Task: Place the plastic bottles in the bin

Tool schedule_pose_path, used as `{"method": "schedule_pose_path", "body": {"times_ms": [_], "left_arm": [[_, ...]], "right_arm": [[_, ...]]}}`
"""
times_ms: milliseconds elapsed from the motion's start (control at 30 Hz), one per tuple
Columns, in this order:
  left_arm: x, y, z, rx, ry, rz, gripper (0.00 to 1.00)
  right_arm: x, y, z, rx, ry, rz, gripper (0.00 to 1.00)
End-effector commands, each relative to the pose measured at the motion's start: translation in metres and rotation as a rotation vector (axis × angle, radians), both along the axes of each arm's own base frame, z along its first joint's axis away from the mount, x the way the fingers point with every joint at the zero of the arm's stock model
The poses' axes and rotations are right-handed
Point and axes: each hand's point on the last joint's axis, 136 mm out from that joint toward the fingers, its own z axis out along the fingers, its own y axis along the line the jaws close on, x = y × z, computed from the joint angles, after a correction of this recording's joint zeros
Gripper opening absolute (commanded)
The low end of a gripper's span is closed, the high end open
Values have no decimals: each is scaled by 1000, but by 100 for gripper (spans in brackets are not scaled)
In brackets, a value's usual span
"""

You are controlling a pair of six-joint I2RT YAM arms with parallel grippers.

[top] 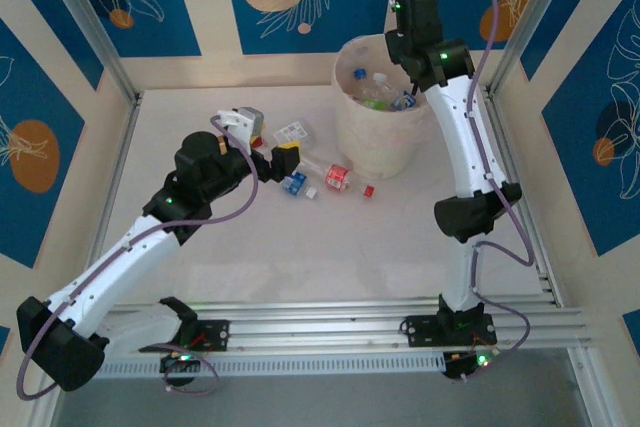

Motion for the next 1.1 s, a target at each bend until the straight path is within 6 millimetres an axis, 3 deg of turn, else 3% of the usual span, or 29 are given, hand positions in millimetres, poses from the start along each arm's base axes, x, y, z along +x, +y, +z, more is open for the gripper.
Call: {"method": "schedule_pose_path", "body": {"times_ms": [0,300,400,467,600,867,1067], "left_arm": [[1,5,1,5,-2,33,99],[8,15,-2,21,10,107,100],[15,24,-7,46,39,176,100],[23,35,-13,72,69,249,100],[30,48,-22,107,99,331,100],[37,47,-27,114,119,348,100],[40,48,-29,110,128,362,100]], "right_arm": [[10,-2,-13,8,18,-14,49],[42,10,-47,-41,55,20,59],[54,12,-57,-59,63,30,70],[60,14,-60,-74,62,35,83],[61,16,-56,-76,49,40,100],[42,29,-27,29,9,103,99],[30,32,-16,97,5,126,100]]}}
